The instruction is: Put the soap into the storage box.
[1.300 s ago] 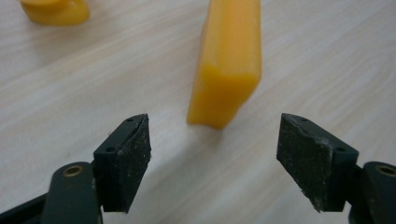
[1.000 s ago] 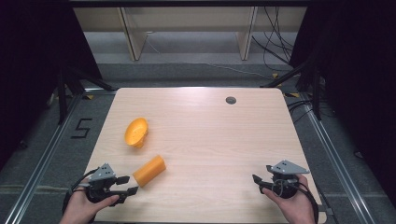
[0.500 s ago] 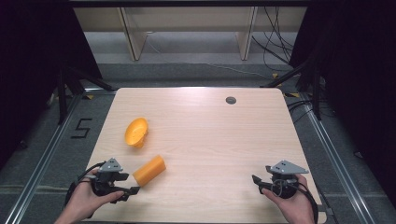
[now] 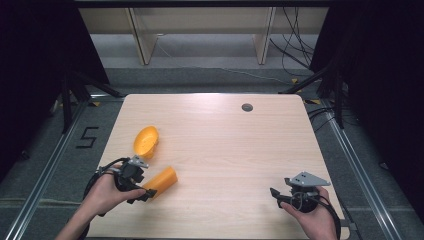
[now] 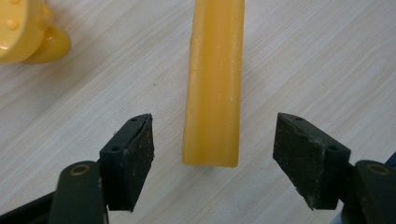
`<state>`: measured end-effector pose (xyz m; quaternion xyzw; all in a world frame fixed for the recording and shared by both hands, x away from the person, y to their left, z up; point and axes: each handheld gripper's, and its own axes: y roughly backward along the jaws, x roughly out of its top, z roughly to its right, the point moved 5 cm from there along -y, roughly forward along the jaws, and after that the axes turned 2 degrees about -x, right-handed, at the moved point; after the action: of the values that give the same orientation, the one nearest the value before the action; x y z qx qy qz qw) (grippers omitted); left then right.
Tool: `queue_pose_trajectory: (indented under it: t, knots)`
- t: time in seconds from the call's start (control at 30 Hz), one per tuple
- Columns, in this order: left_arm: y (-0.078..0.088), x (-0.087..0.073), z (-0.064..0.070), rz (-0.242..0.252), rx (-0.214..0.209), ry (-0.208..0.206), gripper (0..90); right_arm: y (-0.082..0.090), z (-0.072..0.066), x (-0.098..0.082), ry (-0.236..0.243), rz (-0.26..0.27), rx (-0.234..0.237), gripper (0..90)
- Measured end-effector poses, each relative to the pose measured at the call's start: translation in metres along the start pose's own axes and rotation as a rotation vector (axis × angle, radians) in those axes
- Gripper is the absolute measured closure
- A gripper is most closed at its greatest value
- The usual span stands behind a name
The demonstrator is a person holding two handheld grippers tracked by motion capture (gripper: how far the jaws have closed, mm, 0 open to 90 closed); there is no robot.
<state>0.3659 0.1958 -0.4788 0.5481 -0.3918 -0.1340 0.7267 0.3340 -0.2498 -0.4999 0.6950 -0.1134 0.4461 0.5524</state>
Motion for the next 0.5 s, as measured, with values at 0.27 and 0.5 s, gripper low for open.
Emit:
queue_pose_trajectory:
  t: [0.27,0.5]
  knots:
    - [-0.014,0.019,0.000,-0.062,0.002,0.015,28.9,0.001,-0.001,0.000,-0.013,-0.004,-0.005,36.2]
    - [-0.023,0.027,0.001,-0.132,0.003,0.001,32.9,0.000,0.000,-0.001,0.002,-0.004,0.004,36.1]
